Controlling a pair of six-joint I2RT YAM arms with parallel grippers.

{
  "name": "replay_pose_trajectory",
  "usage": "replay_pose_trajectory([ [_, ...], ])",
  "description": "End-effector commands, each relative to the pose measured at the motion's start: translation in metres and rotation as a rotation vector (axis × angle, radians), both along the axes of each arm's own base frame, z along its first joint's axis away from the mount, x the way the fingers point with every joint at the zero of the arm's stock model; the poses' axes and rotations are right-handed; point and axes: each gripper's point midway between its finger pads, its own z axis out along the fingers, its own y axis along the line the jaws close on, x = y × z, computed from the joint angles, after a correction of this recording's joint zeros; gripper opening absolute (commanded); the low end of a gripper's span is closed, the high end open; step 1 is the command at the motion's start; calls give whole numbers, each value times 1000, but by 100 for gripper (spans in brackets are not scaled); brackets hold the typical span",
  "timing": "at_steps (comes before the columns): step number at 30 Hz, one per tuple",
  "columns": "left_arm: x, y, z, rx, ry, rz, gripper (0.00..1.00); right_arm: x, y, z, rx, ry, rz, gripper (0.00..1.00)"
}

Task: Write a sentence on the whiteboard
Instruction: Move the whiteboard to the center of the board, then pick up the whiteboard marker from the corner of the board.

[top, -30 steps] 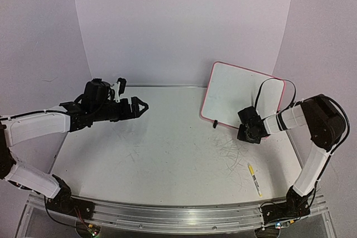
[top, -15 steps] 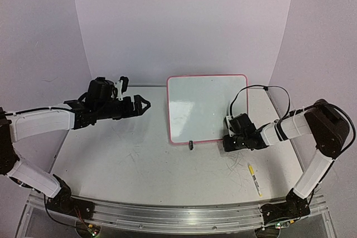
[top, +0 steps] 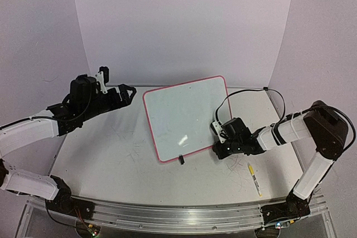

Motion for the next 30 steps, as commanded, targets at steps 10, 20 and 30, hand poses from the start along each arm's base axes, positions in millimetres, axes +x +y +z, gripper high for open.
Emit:
replay_pose_trajectory([
  [10,11,-1,20,-18,-53,33,100,12,23,29,90,-69,-196,45],
  [20,16,4,67,60,-199,45,99,-58,-52,48,42,124,-388,79],
  [30,25,-15,91,47,-239,-18,100,-145,-125,17,12,427,-668,76],
])
